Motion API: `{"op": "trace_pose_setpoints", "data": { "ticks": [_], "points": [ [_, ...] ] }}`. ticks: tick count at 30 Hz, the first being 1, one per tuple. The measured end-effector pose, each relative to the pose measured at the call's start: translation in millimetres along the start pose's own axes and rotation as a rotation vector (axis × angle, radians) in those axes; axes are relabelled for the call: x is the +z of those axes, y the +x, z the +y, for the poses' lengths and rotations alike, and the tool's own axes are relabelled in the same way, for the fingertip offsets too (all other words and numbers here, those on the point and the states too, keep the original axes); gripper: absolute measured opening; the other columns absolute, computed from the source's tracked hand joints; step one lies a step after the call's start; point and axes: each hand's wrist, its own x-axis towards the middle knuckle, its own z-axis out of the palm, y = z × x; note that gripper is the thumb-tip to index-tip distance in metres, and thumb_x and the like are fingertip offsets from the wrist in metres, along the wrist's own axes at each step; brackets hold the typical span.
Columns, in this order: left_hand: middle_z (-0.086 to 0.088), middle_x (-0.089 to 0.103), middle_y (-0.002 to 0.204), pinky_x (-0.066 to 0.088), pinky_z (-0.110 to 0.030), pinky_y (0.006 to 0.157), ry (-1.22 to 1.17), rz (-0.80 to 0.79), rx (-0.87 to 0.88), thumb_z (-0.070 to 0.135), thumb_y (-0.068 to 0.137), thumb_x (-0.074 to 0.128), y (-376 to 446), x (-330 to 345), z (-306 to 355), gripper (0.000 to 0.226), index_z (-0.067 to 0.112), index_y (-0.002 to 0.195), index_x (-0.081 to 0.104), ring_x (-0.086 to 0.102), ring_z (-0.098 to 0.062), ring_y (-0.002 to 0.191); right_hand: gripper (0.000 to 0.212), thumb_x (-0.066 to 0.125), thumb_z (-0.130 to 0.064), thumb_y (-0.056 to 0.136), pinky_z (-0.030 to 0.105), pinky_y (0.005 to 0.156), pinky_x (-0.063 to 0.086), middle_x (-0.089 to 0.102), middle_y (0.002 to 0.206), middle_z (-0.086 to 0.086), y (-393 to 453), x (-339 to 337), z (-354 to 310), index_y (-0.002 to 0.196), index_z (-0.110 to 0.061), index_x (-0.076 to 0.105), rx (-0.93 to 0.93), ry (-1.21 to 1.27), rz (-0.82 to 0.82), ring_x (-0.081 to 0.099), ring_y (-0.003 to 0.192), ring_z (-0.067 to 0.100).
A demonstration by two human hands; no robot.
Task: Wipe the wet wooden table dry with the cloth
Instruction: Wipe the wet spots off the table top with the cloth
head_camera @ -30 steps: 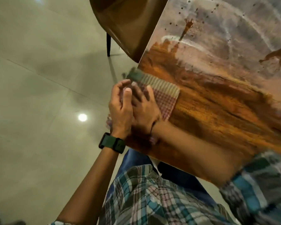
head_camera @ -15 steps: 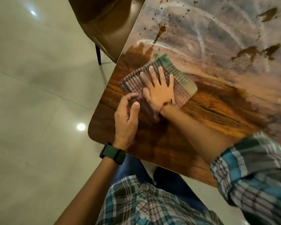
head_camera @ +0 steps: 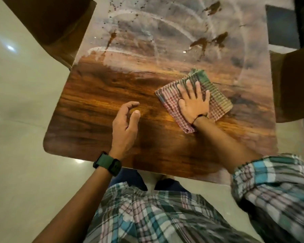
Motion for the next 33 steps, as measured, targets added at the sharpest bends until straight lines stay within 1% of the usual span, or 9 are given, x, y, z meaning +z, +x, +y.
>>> {"op": "trace_pose_setpoints", "data": {
  "ticks": [3, 5, 8, 16, 18, 21, 24, 30, 33],
  "points": [
    [0.01, 0.055, 0.107, 0.045, -0.025, 0.084, 0.008, -0.059, 0.001, 0.027, 0.09, 0.04, -6, 29, 7, 0.029, 0.017, 0.115, 0.052, 0.053, -0.004, 0.096, 0.056, 0.021, -0.045, 0.095, 0.062, 0.109, -0.007, -0.006, 0.156, -0.002, -65, 18, -22, 0.147, -0.038, 0.0, -0.167, 0.001, 0.068, -0.011, 0.144, 0.029],
    [0.003, 0.056, 0.109, 0.044, -0.027, 0.081, 0.033, -0.109, 0.02, 0.029, 0.091, 0.04, -8, 47, 12, 0.031, 0.016, 0.116, 0.052, 0.053, -0.011, 0.096, 0.056, 0.024, -0.045, 0.093, 0.067, 0.108, 0.002, 0.007, 0.155, -0.001, -119, 26, -21, 0.147, -0.035, 0.016, -0.39, 0.014, 0.067, 0.003, 0.143, 0.032],
    [0.013, 0.055, 0.109, 0.042, -0.02, 0.076, 0.06, -0.186, 0.061, 0.031, 0.092, 0.04, -10, 71, 22, 0.03, 0.019, 0.116, 0.052, 0.052, 0.001, 0.094, 0.054, 0.028, -0.044, 0.093, 0.065, 0.106, 0.003, 0.019, 0.154, -0.002, -140, 23, 28, 0.146, -0.036, 0.023, -0.565, -0.029, 0.055, 0.011, 0.142, 0.031],
    [0.004, 0.056, 0.105, 0.043, -0.023, 0.073, 0.124, -0.347, 0.136, 0.029, 0.092, 0.04, -28, 117, 37, 0.032, 0.014, 0.116, 0.052, 0.054, -0.004, 0.086, 0.054, 0.024, -0.045, 0.099, 0.059, 0.112, -0.006, -0.002, 0.159, -0.004, -82, -3, 135, 0.148, -0.039, 0.004, 0.198, 0.053, 0.051, -0.009, 0.145, 0.026],
    [0.008, 0.056, 0.106, 0.043, -0.022, 0.073, 0.133, -0.386, 0.127, 0.029, 0.092, 0.04, -31, 130, 38, 0.03, 0.015, 0.116, 0.052, 0.054, 0.0, 0.089, 0.056, 0.018, -0.05, 0.097, 0.061, 0.109, -0.009, -0.005, 0.159, -0.001, -105, 9, 108, 0.149, -0.035, 0.002, 0.184, 0.024, 0.057, -0.011, 0.144, 0.031],
    [0.005, 0.056, 0.111, 0.044, -0.02, 0.081, 0.14, -0.444, 0.107, 0.029, 0.091, 0.04, -32, 145, 36, 0.032, 0.014, 0.116, 0.053, 0.054, -0.006, 0.099, 0.061, 0.01, -0.059, 0.092, 0.061, 0.108, -0.014, -0.005, 0.157, -0.003, -164, 28, 55, 0.148, -0.037, 0.008, -0.084, 0.039, 0.035, -0.012, 0.144, 0.03],
    [0.005, 0.055, 0.113, 0.042, -0.014, 0.081, 0.168, -0.49, 0.116, 0.031, 0.091, 0.039, -30, 157, 37, 0.032, 0.015, 0.115, 0.052, 0.052, 0.003, 0.098, 0.059, 0.012, -0.06, 0.091, 0.059, 0.109, -0.013, 0.001, 0.156, -0.007, -187, 30, 65, 0.147, -0.041, 0.014, -0.182, 0.069, 0.016, -0.009, 0.144, 0.024],
    [0.015, 0.053, 0.102, 0.038, -0.011, 0.069, 0.183, -0.546, 0.161, 0.032, 0.092, 0.039, -31, 169, 42, 0.03, 0.018, 0.115, 0.052, 0.048, 0.006, 0.082, 0.061, 0.017, -0.06, 0.088, 0.057, 0.113, 0.0, 0.008, 0.158, -0.006, -217, 22, 175, 0.146, -0.041, 0.012, 0.382, 0.095, 0.087, 0.001, 0.146, 0.025],
    [0.01, 0.054, 0.109, 0.037, -0.007, 0.071, 0.187, -0.568, 0.16, 0.033, 0.092, 0.038, -34, 170, 39, 0.031, 0.018, 0.116, 0.052, 0.049, 0.011, 0.086, 0.065, 0.019, -0.056, 0.087, 0.054, 0.114, -0.005, 0.001, 0.159, -0.004, -220, 21, 185, 0.148, -0.038, 0.009, 0.478, 0.126, 0.067, -0.004, 0.145, 0.026]
  ]
}}
